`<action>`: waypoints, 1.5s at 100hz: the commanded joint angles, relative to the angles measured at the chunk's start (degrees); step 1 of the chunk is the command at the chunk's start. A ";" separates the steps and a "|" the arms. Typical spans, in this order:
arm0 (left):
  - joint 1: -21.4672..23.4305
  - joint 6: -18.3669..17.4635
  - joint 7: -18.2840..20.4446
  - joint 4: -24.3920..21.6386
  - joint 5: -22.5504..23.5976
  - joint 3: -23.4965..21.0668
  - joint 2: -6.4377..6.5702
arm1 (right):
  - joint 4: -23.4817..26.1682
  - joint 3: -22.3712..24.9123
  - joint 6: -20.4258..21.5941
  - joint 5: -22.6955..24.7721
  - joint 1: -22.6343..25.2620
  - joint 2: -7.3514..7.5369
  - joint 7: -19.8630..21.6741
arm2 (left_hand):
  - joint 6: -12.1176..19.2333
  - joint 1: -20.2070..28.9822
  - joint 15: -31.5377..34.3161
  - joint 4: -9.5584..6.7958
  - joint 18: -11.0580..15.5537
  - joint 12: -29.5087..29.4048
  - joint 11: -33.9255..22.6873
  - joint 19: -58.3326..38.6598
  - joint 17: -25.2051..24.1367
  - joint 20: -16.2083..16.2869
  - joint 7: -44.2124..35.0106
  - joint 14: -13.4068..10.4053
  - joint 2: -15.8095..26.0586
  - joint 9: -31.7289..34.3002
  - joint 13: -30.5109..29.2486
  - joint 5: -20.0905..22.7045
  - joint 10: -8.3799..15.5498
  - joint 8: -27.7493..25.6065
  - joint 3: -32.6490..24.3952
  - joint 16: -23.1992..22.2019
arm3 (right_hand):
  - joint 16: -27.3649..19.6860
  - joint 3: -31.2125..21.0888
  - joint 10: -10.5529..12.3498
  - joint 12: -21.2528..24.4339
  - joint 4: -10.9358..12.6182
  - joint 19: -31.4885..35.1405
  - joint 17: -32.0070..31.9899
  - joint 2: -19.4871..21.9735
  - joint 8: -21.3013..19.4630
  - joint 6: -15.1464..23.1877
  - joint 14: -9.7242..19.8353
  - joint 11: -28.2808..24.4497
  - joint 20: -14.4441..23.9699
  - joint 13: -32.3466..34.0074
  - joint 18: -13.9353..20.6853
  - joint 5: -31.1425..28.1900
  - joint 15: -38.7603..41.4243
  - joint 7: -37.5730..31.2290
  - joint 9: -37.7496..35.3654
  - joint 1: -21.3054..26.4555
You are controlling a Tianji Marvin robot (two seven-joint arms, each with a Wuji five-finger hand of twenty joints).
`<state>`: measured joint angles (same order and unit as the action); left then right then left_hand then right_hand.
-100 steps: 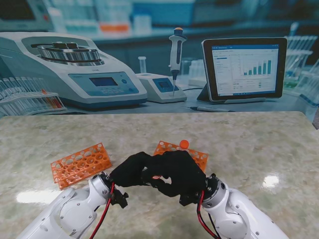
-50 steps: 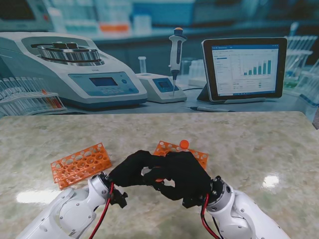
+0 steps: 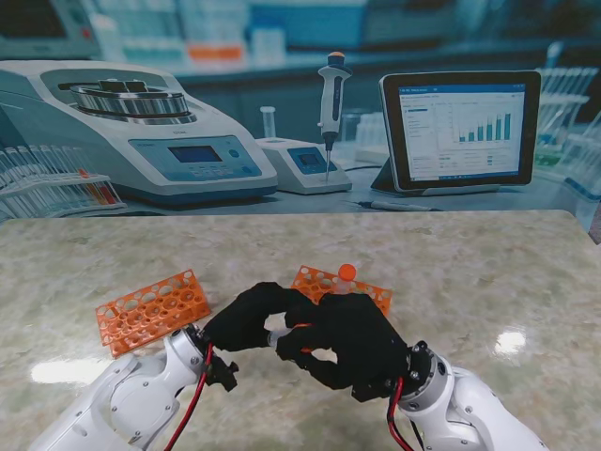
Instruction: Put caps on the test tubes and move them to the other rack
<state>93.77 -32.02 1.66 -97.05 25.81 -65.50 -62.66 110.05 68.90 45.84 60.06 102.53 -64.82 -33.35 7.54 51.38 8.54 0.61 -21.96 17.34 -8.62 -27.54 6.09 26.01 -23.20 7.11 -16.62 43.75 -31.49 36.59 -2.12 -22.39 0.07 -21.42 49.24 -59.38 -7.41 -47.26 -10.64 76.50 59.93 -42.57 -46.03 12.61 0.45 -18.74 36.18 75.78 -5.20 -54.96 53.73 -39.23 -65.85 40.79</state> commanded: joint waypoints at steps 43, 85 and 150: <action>-0.53 1.72 0.77 0.23 -0.05 -0.95 0.21 | 2.94 2.28 -0.15 1.48 3.11 0.59 0.55 | 0.27 -0.16 -2.14 0.29 -0.49 -3.07 1.69 6.55 -2.12 -4.10 1.25 -0.40 2.56 -2.75 3.59 0.68 -0.57 0.86 0.02 2.61 | 0.80 -11.93 10.88 -2.67 6.36 0.55 0.50 7.53 -2.28 2.53 5.52 -13.13 1.27 -0.57 2.65 -2.90 -0.24 -3.35 -8.61 7.28; 0.83 2.14 0.33 -0.77 1.25 -2.76 0.24 | 3.21 6.72 -1.10 1.76 6.22 1.04 2.85 | -1.97 -0.38 -2.93 0.21 -0.28 -5.55 2.69 10.04 -2.55 -5.37 3.82 -0.86 3.44 -2.85 4.72 1.23 -1.69 3.40 0.07 4.60 | 0.87 -11.80 10.73 -2.84 6.33 0.47 0.47 7.74 -2.27 2.11 5.52 -13.18 1.44 -0.56 2.50 -2.64 -0.28 -3.03 -8.47 7.34; 2.06 2.97 1.01 -1.64 2.24 -4.66 0.47 | -1.60 11.07 -4.65 -0.96 7.07 1.27 7.34 | -1.44 -0.78 -3.08 0.20 0.17 -6.09 2.57 12.22 -3.33 -5.49 3.82 -1.21 3.80 -3.39 5.75 1.21 -1.08 4.10 0.14 5.19 | 0.95 -11.73 10.85 -2.95 6.56 0.46 0.46 8.01 -2.53 2.12 5.55 -13.19 1.68 -0.55 2.50 -2.52 -0.12 -2.92 -8.34 7.26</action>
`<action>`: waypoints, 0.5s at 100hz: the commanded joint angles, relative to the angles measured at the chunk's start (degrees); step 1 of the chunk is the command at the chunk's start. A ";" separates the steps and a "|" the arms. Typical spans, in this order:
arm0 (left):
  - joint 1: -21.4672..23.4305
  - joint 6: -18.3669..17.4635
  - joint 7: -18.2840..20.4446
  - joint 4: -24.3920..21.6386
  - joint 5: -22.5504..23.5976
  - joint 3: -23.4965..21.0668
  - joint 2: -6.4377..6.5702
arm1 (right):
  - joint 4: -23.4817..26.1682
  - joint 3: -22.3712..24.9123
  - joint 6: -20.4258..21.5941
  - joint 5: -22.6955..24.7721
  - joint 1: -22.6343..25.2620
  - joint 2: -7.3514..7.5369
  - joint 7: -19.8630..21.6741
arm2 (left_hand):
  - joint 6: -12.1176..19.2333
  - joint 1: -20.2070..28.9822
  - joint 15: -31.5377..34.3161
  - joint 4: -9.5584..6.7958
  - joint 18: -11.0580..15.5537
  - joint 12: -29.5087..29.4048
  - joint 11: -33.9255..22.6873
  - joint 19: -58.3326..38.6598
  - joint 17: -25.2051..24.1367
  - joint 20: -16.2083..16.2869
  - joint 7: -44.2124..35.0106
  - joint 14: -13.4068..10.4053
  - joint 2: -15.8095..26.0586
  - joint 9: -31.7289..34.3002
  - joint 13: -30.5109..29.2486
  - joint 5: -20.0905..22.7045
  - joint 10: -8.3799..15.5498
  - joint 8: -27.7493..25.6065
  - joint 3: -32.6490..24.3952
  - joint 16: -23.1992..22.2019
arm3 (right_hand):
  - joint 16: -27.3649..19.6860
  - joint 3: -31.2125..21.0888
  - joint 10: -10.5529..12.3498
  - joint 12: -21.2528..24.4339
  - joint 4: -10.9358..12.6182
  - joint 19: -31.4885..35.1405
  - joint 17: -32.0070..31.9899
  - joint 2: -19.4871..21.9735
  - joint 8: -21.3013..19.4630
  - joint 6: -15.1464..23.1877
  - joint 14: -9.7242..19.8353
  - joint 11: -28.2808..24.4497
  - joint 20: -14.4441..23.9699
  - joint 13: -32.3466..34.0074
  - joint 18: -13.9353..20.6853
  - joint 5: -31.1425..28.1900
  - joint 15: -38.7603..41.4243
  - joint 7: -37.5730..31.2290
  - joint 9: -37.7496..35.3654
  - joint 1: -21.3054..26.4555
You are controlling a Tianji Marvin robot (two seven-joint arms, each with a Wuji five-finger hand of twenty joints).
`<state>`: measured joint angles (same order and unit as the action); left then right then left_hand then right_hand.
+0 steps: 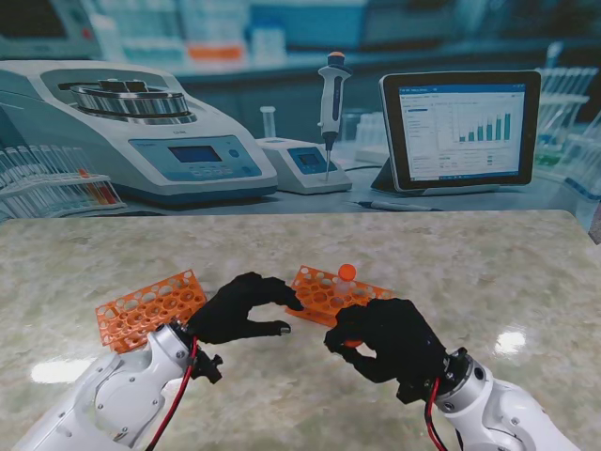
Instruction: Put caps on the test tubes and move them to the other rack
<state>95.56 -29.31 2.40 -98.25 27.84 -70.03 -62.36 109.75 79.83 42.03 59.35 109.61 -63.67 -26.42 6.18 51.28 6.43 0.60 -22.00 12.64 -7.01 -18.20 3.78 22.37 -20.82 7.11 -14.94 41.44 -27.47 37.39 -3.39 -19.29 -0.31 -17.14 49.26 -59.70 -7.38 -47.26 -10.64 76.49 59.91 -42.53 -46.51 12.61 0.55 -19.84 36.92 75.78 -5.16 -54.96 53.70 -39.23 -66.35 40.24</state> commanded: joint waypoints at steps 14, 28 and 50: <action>0.22 0.33 0.31 -0.35 0.21 -0.20 0.17 | -3.12 -0.16 -2.25 -0.88 -0.93 0.14 0.65 | -0.11 -0.69 -0.99 0.23 0.28 -1.46 0.99 3.21 -1.08 -1.82 1.43 -1.35 2.16 -1.19 1.82 0.34 0.27 1.03 0.53 0.95 | 0.96 -11.49 10.78 -3.00 6.58 0.49 0.48 7.94 -2.14 2.05 5.30 -12.16 0.99 -0.56 2.36 -2.54 0.01 -2.95 -7.88 7.83; 0.20 0.35 0.46 -0.28 0.17 -0.33 0.20 | -4.62 -0.48 -3.49 -1.28 -1.78 0.25 1.22 | -0.22 -0.63 -1.00 0.22 0.32 -1.50 0.99 3.62 -1.20 -1.84 1.41 -1.39 2.16 -1.21 1.91 0.42 0.24 1.05 0.52 0.99 | 0.98 -11.55 10.68 -3.04 6.57 0.49 0.47 7.90 -2.23 1.98 5.26 -12.20 1.06 -0.56 2.23 -2.64 0.09 -3.00 -7.83 7.86; 0.14 0.53 0.57 -0.19 0.17 -0.44 0.22 | -6.20 -0.25 -4.68 -1.89 -2.44 0.41 2.58 | -0.05 -0.64 -0.99 0.23 0.34 -1.54 0.98 4.01 -1.16 -1.81 1.42 -1.39 2.21 -1.21 1.96 0.38 0.20 1.07 0.55 1.03 | 0.97 -11.52 10.65 -3.03 6.56 0.41 0.43 7.94 -2.29 2.01 5.22 -12.22 1.12 -0.57 2.08 -2.57 0.12 -2.92 -7.84 7.85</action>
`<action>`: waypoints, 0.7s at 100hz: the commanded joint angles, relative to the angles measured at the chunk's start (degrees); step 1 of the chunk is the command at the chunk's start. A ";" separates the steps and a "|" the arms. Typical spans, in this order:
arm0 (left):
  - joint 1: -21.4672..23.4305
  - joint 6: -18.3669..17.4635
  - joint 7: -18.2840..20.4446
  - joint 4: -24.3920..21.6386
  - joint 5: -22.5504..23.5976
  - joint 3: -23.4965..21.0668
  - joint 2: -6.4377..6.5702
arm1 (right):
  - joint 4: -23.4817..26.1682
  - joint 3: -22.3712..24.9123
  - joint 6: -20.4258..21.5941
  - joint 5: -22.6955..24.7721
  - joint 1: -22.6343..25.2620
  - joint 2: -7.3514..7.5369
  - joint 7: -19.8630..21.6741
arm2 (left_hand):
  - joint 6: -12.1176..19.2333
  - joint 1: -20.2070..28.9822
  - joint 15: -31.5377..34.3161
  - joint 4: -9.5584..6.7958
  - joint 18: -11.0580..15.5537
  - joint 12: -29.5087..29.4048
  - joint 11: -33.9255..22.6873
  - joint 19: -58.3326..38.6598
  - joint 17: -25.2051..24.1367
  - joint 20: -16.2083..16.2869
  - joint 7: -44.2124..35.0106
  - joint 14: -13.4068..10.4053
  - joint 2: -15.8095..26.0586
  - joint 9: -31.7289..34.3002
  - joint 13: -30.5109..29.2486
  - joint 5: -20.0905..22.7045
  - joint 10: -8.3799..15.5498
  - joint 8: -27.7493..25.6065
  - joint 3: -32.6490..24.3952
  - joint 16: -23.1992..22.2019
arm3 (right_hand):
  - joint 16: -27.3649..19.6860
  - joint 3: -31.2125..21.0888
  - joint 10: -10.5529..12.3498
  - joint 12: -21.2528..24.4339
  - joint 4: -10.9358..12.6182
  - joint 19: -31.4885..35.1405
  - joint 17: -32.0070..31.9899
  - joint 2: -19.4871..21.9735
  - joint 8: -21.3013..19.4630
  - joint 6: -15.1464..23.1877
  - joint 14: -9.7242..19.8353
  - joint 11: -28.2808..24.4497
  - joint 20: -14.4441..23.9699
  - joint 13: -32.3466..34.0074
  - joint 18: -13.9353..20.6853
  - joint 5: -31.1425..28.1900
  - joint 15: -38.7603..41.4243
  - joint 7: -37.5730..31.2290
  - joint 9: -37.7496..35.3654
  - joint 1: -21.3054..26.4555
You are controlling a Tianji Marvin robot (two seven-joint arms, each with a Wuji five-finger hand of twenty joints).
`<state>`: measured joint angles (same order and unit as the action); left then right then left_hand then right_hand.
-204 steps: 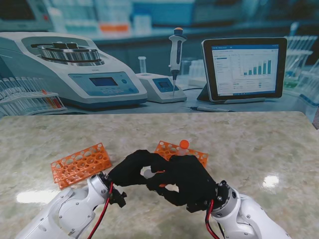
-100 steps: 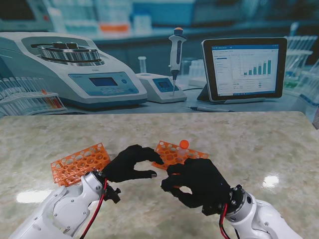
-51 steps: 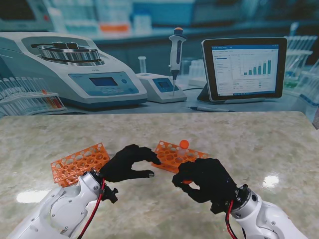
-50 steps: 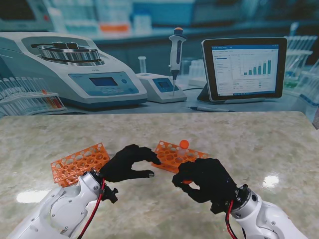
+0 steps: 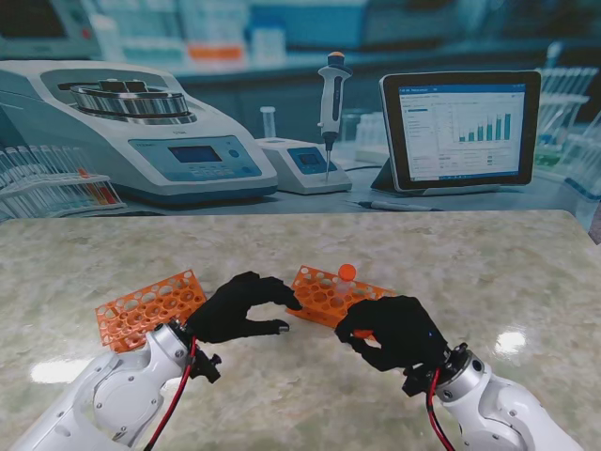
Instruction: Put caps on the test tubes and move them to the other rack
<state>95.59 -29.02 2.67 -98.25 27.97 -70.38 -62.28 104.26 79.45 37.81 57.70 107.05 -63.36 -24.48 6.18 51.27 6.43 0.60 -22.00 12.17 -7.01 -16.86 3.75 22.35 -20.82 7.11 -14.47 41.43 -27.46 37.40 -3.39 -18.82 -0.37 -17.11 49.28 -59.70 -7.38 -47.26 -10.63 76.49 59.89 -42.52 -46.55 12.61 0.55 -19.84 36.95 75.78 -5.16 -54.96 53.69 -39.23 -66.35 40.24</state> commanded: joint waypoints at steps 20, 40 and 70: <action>0.01 0.29 0.28 -0.07 0.06 -0.08 0.13 | -2.37 -0.05 -1.78 -1.33 -1.12 0.22 2.39 | -0.14 -0.60 -1.04 0.23 0.38 -1.10 1.03 2.95 -1.21 -1.77 1.42 -1.47 1.81 -1.39 2.08 0.35 0.28 0.61 0.61 1.02 | 0.94 -11.48 10.71 -3.04 6.54 0.37 0.44 7.90 -2.30 1.95 5.19 -12.21 1.17 -0.56 1.97 -2.63 0.13 -2.89 -7.74 7.93; -0.12 0.56 0.38 0.02 0.03 -0.03 0.14 | -4.50 -0.72 -3.42 -2.58 -2.81 0.30 3.82 | -0.20 -0.50 -1.00 0.23 0.40 -1.13 1.03 3.18 -1.20 -1.76 1.39 -1.45 1.84 -1.44 2.06 0.37 0.27 0.60 0.59 1.02 | 0.92 -11.41 10.64 -3.02 6.51 0.28 0.41 7.98 -2.33 2.00 5.06 -12.20 1.21 -0.58 1.94 -2.64 0.11 -2.84 -7.78 8.01; -0.22 0.74 0.41 0.06 0.00 0.05 0.14 | -6.99 -1.92 -5.06 -3.51 -4.59 0.36 4.50 | -0.21 -0.41 -0.99 0.22 0.32 -1.11 0.97 3.42 -1.14 -1.71 1.34 -1.42 1.82 -1.29 2.04 0.44 0.23 0.60 0.58 1.00 | 0.85 -11.24 10.54 -3.01 6.37 0.14 0.33 7.99 -2.36 1.90 4.91 -12.18 1.28 -0.61 1.78 -2.55 -0.05 -2.74 -7.73 8.12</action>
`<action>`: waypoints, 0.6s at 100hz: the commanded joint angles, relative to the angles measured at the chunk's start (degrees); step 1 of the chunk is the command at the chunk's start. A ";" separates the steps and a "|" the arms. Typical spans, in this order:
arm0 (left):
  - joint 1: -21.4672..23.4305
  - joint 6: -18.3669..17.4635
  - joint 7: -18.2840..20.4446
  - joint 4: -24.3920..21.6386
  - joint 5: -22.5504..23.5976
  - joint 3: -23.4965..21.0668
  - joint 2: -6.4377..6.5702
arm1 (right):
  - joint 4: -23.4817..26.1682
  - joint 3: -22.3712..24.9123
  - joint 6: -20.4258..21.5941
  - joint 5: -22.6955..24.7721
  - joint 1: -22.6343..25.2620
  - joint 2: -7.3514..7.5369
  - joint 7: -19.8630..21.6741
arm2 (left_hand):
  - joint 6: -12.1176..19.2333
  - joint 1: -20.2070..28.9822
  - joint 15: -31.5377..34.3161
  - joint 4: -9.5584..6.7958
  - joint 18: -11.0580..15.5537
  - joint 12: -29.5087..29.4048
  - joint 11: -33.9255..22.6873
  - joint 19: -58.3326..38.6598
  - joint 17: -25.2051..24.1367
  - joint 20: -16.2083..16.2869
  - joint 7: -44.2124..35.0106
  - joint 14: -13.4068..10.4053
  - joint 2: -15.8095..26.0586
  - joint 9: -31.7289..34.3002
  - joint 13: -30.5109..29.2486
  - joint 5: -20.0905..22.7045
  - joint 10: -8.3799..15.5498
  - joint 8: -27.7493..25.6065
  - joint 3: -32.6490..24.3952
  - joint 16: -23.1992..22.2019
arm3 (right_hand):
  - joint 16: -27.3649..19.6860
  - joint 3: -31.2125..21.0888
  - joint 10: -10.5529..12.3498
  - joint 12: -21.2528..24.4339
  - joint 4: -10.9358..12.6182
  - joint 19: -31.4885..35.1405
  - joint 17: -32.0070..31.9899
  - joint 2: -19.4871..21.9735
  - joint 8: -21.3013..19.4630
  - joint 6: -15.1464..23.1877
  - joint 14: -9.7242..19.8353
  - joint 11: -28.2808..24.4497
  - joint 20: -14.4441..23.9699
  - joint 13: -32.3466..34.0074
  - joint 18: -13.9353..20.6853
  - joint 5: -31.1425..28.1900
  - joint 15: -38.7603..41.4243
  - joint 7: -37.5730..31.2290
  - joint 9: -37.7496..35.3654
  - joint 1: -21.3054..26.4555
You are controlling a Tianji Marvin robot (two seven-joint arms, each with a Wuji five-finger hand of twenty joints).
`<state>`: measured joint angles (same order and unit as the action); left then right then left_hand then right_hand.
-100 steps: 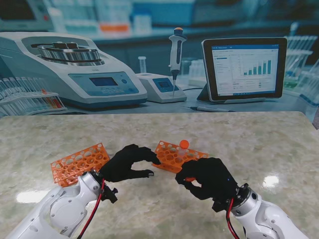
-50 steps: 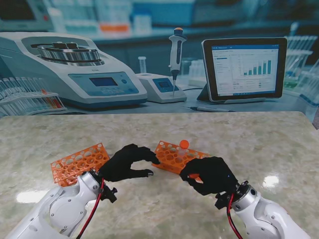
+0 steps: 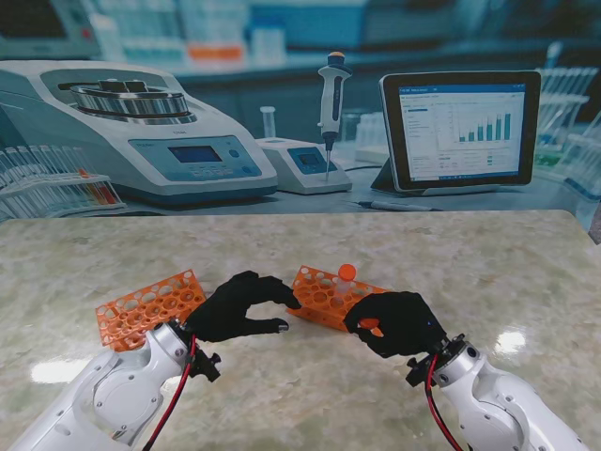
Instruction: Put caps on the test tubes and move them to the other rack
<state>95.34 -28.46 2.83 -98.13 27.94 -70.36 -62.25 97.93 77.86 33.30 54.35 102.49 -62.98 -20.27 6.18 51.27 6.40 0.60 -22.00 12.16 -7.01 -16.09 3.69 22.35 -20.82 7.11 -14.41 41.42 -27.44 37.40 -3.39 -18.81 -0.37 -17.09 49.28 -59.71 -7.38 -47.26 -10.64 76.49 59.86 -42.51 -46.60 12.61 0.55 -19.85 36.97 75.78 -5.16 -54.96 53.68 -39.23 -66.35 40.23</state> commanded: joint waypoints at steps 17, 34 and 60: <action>-0.01 0.21 0.24 0.00 -0.03 0.06 0.09 | -1.75 -1.05 -1.43 -0.58 -0.84 -0.02 0.43 | -0.31 -0.45 -0.95 0.23 0.35 -1.11 0.99 2.75 -1.10 -1.67 1.35 -1.54 1.84 -1.34 1.98 0.47 0.20 0.61 0.61 0.97 | 0.83 -11.17 10.48 -3.01 6.25 0.01 0.29 8.02 -2.32 1.81 4.76 -12.10 1.30 -0.66 1.65 -2.42 -0.14 -2.66 -7.45 8.27; -0.06 0.21 0.27 0.07 -0.10 0.11 0.09 | -2.74 -1.56 -1.83 -0.84 -1.71 -0.03 0.47 | -0.28 -0.45 -0.93 0.24 0.36 -1.11 0.99 2.81 -1.09 -1.63 1.37 -1.40 1.87 -1.30 1.94 0.51 0.08 0.62 0.63 0.96 | 0.71 -11.04 10.40 -3.02 6.13 -0.28 0.20 8.13 -2.37 1.83 4.71 -12.15 1.27 -0.62 1.57 -2.41 -0.45 -2.70 -7.42 8.38; -0.12 0.21 0.30 0.15 -0.16 0.17 0.09 | -3.99 -2.12 -2.42 -0.94 -3.29 0.06 0.85 | -0.27 -0.38 -0.89 0.22 0.39 -1.09 0.97 2.82 -1.02 -1.54 1.38 -1.38 1.98 -1.24 1.91 0.48 0.13 0.62 0.60 0.89 | 0.68 -10.90 10.47 -3.01 6.01 -0.50 0.10 8.28 -2.39 1.79 4.56 -12.17 1.33 -0.65 1.40 -2.34 -0.62 -2.68 -7.27 8.45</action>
<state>95.17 -28.46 2.86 -97.99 27.86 -70.27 -62.24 94.23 75.90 31.28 53.52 99.47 -62.95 -19.79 6.18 51.27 6.40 0.60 -22.00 12.16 -7.01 -15.95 3.69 22.35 -20.82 7.11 -14.39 41.42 -27.44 37.40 -3.39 -18.81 -0.37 -17.09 49.28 -59.71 -7.38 -47.26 -10.64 76.39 59.80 -42.51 -46.64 12.61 0.55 -19.86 36.99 75.78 -5.16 -54.95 53.65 -39.22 -66.35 40.23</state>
